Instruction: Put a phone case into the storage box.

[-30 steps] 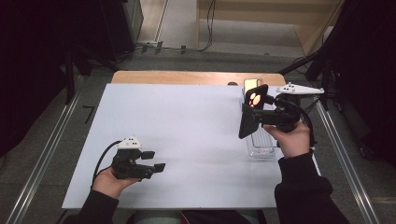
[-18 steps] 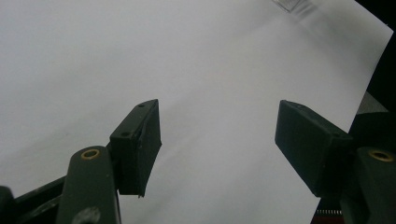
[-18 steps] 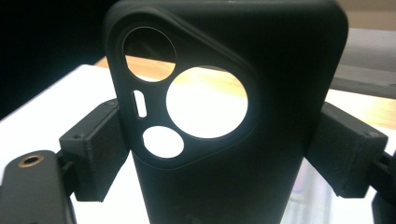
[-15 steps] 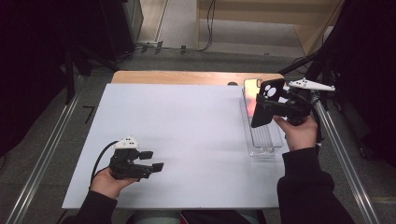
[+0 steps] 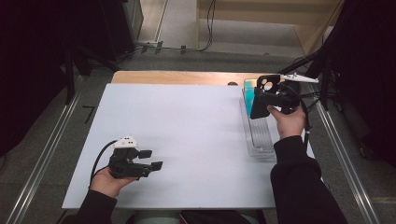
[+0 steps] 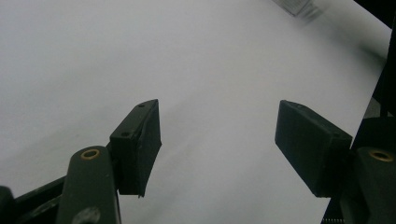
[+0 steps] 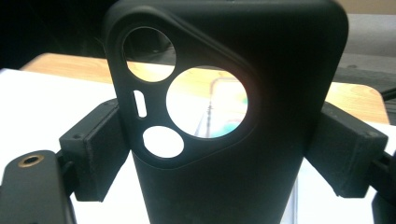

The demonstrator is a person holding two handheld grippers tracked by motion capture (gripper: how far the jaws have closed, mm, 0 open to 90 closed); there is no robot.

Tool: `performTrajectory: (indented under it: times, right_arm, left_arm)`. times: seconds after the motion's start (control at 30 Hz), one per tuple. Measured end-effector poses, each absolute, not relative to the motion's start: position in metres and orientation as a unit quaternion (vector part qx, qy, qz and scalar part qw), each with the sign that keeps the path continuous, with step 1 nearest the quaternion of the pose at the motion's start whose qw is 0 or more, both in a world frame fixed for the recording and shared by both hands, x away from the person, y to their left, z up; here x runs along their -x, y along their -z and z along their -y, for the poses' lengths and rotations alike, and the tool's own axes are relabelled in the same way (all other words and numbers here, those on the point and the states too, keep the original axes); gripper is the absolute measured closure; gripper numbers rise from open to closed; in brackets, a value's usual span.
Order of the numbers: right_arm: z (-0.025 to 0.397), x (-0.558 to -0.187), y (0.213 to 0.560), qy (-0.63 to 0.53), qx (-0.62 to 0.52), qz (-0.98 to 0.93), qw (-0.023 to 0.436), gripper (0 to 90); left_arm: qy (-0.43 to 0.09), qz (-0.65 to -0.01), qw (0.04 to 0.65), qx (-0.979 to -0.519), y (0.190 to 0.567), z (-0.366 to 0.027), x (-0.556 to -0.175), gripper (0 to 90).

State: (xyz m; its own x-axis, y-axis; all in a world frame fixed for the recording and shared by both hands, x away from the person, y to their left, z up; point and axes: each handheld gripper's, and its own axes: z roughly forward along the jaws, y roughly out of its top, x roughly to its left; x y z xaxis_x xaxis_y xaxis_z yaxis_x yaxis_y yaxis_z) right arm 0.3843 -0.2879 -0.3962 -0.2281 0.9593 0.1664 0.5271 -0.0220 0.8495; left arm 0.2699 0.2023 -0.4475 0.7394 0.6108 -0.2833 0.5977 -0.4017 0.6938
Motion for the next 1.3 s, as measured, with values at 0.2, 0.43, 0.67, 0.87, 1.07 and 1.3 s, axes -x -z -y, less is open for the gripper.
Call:
performTrajectory:
  times: [0.2, 0.43, 0.67, 0.87, 1.07, 1.3]
  right_arm:
    - [0.294, -0.404, 0.408, -0.431, -0.589, -0.640, 0.240, 11.9]
    - [0.291, -0.421, 0.428, -0.410, -0.607, -0.639, 0.235, 11.8]
    - [0.285, -0.435, 0.444, -0.399, -0.616, -0.640, 0.226, 11.7]
    - [0.277, -0.450, 0.451, -0.384, -0.618, -0.647, 0.229, 11.6]
    - [0.275, -0.463, 0.455, -0.386, -0.618, -0.646, 0.229, 11.3]
    - [0.275, -0.469, 0.461, -0.380, -0.620, -0.646, 0.234, 10.4]
  left_arm:
    - [-0.007, -0.363, 0.412, -0.836, 0.448, -0.203, -0.273, 31.3]
    - [-0.009, -0.363, 0.408, -0.838, 0.448, -0.204, -0.273, 31.3]
    - [-0.010, -0.359, 0.406, -0.840, 0.449, -0.201, -0.273, 31.3]
    - [-0.012, -0.359, 0.409, -0.839, 0.448, -0.201, -0.273, 31.3]
    - [-0.009, -0.358, 0.410, -0.839, 0.449, -0.200, -0.275, 31.4]
    - [-0.007, -0.357, 0.410, -0.839, 0.449, -0.199, -0.276, 31.4]
